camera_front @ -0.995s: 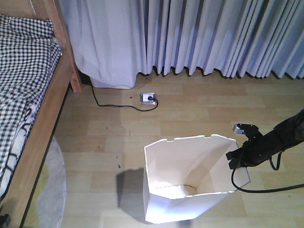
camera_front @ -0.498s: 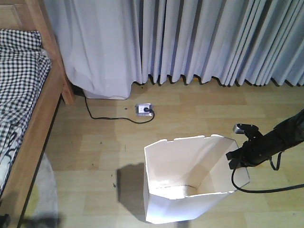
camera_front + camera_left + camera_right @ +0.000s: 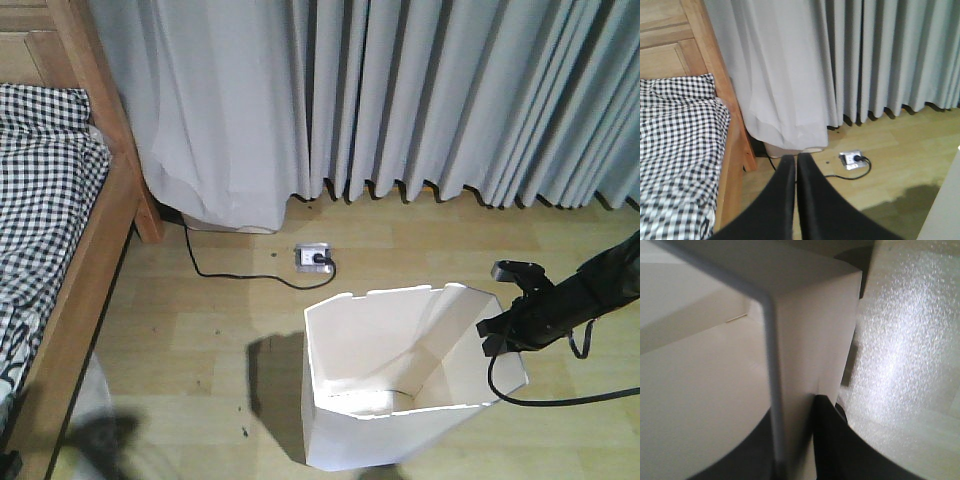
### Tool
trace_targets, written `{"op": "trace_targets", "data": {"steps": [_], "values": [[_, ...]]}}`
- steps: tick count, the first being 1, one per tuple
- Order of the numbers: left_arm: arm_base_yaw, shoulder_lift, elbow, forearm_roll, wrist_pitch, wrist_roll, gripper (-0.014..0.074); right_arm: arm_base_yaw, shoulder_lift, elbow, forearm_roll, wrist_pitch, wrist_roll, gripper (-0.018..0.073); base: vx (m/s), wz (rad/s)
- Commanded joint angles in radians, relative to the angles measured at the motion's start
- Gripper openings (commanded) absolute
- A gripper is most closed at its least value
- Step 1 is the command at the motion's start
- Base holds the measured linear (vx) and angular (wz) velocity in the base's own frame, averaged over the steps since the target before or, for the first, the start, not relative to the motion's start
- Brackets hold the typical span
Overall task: Move trash bin to bedside with robot
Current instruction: 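Carry the held bin with the right gripper toward the bed and curtains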
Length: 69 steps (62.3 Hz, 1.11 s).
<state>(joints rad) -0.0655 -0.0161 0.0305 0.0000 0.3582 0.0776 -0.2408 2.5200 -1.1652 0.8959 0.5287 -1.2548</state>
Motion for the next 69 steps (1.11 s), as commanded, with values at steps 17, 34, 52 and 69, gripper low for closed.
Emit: {"op": "trace_targets", "data": {"steps": [17, 34, 52, 69], "values": [[0.0, -0.02, 0.018, 0.0, -0.069, -0.005, -0.0007, -0.005, -0.078, -0.008, 0.057, 0.165, -0.003, 0.0, 0.24, 0.07], [0.0, -0.02, 0.018, 0.0, -0.069, -0.005, -0.0007, -0.005, -0.078, -0.008, 0.057, 0.165, -0.003, 0.0, 0.22, -0.01], [0.0, -0.02, 0.018, 0.0, -0.069, -0.005, -0.0007, -0.005, -0.078, -0.008, 0.057, 0.165, -0.003, 0.0, 0.14, -0.05], [0.0, -0.02, 0.018, 0.0, -0.069, -0.005, -0.0007, -0.005, -0.078, -0.008, 0.057, 0.165, -0.003, 0.0, 0.07, -0.03]]}}
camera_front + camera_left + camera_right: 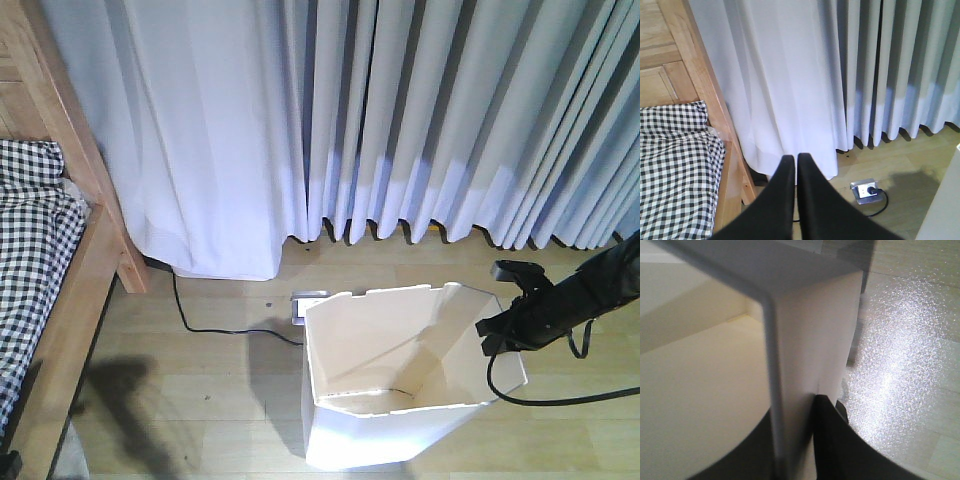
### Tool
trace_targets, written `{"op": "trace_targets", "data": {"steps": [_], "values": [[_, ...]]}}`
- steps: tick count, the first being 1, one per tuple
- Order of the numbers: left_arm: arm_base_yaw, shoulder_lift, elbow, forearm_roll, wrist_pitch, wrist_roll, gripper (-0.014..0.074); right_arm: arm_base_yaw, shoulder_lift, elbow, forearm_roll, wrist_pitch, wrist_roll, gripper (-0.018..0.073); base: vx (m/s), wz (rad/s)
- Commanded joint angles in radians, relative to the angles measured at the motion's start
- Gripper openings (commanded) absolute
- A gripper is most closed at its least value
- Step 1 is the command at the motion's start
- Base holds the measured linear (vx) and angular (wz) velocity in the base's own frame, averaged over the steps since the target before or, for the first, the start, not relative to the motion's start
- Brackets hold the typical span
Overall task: Move trash bin to bedside with robot
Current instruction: 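Carry the held bin with the right gripper toward the bed and curtains, then lower the bin to the floor beside the bed with the right gripper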
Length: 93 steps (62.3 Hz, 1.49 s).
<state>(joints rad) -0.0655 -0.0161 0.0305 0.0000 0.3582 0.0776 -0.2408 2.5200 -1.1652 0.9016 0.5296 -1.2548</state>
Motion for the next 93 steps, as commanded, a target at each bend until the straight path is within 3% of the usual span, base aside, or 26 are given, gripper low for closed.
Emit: {"op": "trace_targets", "data": {"steps": [1, 40, 69, 93], "values": [[0.0, -0.02, 0.018, 0.0, -0.069, -0.005, -0.0007, -0.005, -0.078, -0.008, 0.051, 0.165, -0.003, 0.0, 0.04, -0.01], [0.0, -0.02, 0.018, 0.0, -0.069, -0.005, -0.0007, -0.005, -0.078, -0.008, 0.051, 0.165, -0.002, 0.0, 0.0, 0.0], [0.0, -0.02, 0.018, 0.0, -0.069, -0.005, -0.0007, -0.005, -0.024, -0.019, 0.152, 0.081, -0.041, 0.0, 0.0, 0.0], [0.0, -0.02, 0.018, 0.0, -0.069, -0.005, -0.0007, -0.005, 0.146, -0.207, 0.195, 0.045, 0.001, 0.0, 0.0, 0.0]]}}
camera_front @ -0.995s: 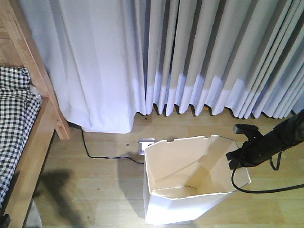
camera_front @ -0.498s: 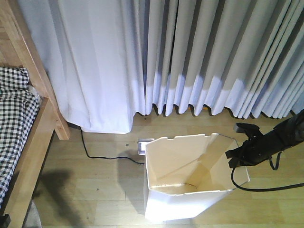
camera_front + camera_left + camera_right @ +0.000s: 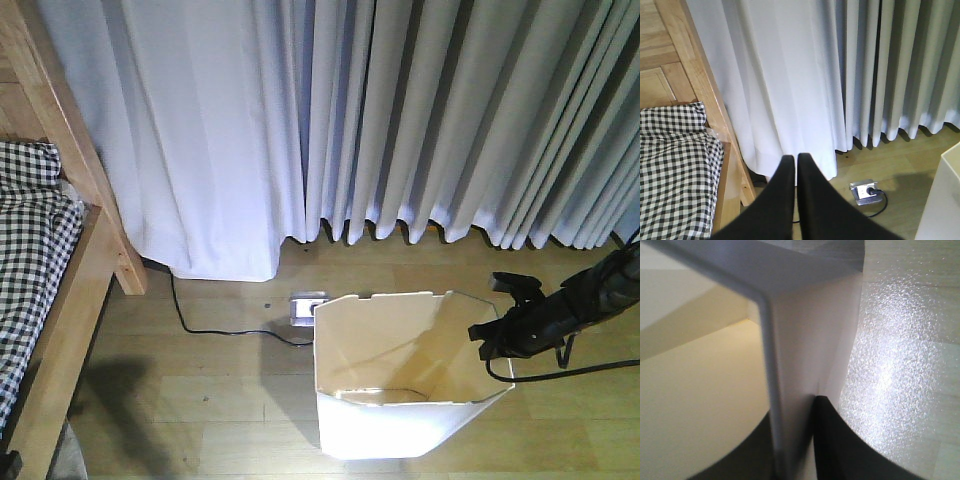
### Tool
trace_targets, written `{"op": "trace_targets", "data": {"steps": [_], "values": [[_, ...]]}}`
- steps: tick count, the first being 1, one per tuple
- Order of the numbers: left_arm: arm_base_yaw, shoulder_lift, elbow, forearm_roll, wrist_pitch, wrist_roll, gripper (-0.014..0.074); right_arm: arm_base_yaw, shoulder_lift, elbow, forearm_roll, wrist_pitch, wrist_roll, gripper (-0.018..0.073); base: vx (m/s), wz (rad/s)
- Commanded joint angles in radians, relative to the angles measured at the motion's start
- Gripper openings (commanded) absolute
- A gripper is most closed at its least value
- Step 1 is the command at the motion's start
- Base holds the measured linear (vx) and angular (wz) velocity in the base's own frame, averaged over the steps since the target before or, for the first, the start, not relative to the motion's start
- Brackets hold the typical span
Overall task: Move trash bin to bedside with robot
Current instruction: 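Lower the bin to the floor beside the bed with the right gripper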
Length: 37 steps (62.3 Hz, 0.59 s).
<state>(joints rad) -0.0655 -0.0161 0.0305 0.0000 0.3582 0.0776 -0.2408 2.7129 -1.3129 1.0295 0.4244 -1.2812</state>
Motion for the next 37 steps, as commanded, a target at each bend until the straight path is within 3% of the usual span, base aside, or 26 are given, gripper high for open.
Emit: {"op": "trace_targets", "data": {"steps": [1, 20, 37], "values": [[0.0, -0.02, 0.018, 0.0, -0.069, -0.005, -0.0007, -0.005, -0.037, -0.072, 0.073, 0.15, 0.032, 0.0, 0.0, 0.0], [0.0, -0.02, 0.018, 0.0, -0.069, -0.005, -0.0007, 0.066, 0.1, -0.243, 0.076, 0.167, 0.071, 0.0, 0.0, 0.0], [0.0, -0.02, 0.018, 0.0, -0.069, -0.005, -0.0007, 0.116, 0.205, -0.4, 0.07, 0.164, 0.178, 0.0, 0.0, 0.0]]}}
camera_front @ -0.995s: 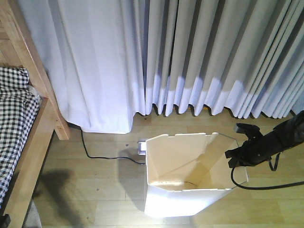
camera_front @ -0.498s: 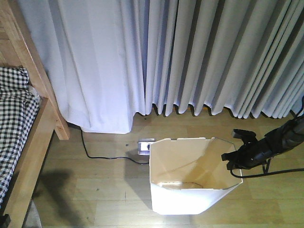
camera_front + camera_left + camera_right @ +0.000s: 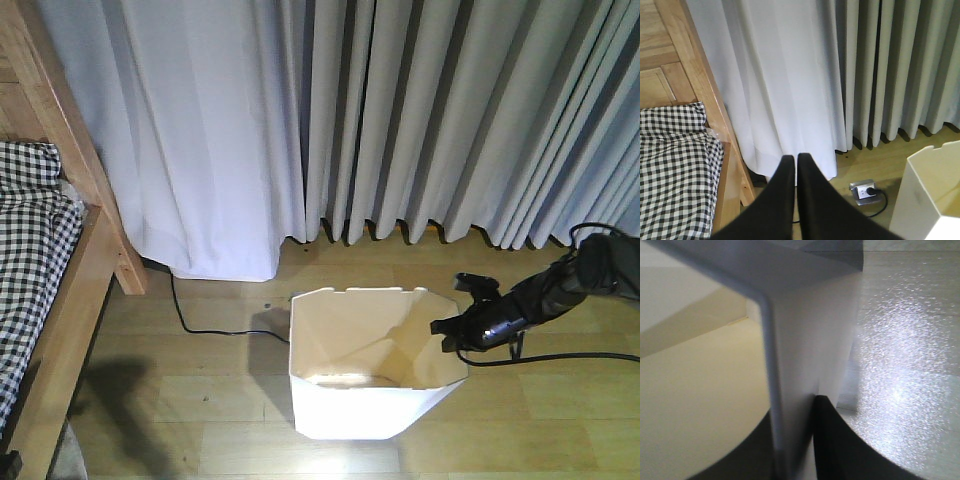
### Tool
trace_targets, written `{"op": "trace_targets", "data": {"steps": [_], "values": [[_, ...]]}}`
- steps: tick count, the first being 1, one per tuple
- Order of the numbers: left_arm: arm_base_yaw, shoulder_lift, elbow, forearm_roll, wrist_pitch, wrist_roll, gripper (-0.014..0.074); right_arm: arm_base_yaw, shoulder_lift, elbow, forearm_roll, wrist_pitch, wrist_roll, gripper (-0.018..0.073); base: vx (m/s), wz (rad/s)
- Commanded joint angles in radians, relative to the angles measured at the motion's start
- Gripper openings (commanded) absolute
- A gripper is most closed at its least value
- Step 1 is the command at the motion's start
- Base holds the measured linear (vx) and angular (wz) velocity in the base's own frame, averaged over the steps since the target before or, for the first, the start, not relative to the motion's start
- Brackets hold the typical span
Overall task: Move trash bin to bedside with robot
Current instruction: 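Lower the bin to the floor beside the bed with the right gripper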
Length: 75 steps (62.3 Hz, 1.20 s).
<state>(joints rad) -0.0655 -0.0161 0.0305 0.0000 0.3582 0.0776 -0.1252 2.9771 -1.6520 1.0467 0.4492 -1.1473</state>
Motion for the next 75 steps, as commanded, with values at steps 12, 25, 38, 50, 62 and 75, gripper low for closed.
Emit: {"op": "trace_targets", "data": {"steps": [12, 25, 38, 50, 62, 75], "values": [[0.0, -0.02, 0.018, 0.0, -0.069, -0.005, -0.0007, 0.001, -0.005, -0.149, 0.053, 0.14, 0.071, 0.0, 0.0, 0.0], [0.0, -0.02, 0.018, 0.0, -0.069, -0.005, -0.0007, 0.01, 0.036, -0.215, 0.011, 0.138, 0.06, 0.0, 0.0, 0.0], [0.0, -0.02, 0.018, 0.0, -0.069, -0.005, -0.0007, 0.011, 0.047, -0.236, -0.029, 0.1, 0.096, 0.0007, 0.0, 0.0], [0.0, -0.02, 0.018, 0.0, -0.069, -0.005, -0.0007, 0.011, 0.047, -0.236, -0.043, 0.074, 0.095, 0.0017, 0.0, 0.0], [0.0, -0.02, 0.018, 0.0, -0.069, -0.005, -0.0007, 0.011, 0.049, -0.236, -0.043, 0.065, 0.088, 0.0041, 0.0, 0.0], [0.0, -0.02, 0.018, 0.0, -0.069, -0.005, -0.0007, 0.011, 0.065, -0.236, -0.027, 0.061, 0.088, 0.0088, 0.0, 0.0]]}}
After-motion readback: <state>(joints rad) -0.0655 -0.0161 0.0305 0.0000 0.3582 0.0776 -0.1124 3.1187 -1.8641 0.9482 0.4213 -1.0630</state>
